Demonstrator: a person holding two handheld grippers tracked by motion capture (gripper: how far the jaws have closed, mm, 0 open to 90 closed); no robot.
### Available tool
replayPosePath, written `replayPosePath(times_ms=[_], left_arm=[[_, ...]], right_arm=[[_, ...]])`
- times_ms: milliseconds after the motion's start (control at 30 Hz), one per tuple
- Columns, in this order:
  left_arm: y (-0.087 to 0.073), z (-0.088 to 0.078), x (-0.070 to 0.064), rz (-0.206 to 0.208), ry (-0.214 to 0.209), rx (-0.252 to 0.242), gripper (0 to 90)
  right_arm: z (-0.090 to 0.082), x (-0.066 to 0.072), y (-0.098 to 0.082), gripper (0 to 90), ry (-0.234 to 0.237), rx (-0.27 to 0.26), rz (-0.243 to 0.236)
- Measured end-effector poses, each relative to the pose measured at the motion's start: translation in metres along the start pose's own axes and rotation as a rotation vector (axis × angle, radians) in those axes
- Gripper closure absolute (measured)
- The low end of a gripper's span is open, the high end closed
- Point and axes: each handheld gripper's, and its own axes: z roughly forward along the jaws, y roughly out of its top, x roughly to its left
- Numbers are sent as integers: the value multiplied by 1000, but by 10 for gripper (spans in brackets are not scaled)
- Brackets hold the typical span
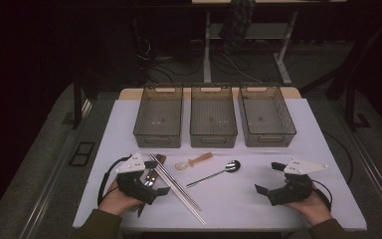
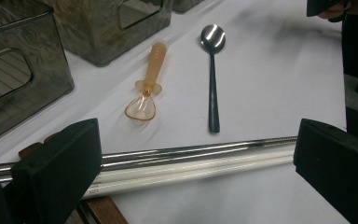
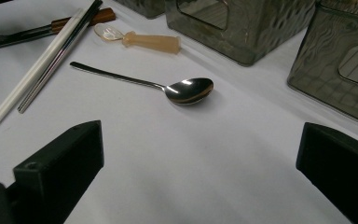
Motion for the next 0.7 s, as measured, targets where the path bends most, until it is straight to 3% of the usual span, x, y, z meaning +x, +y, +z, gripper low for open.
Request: replayPosePath(times_ms=[267, 533, 700], left_arm=[[0, 1, -2, 8, -18, 26, 54], [2, 2, -3, 21, -16, 44, 205], [4, 2, 0, 4, 7, 50, 361]], right_arm=[[0, -1, 0, 3, -7, -2, -2], [0, -2, 0, 3, -15, -5, -2], [0, -2, 0, 3, -18, -4, 3]])
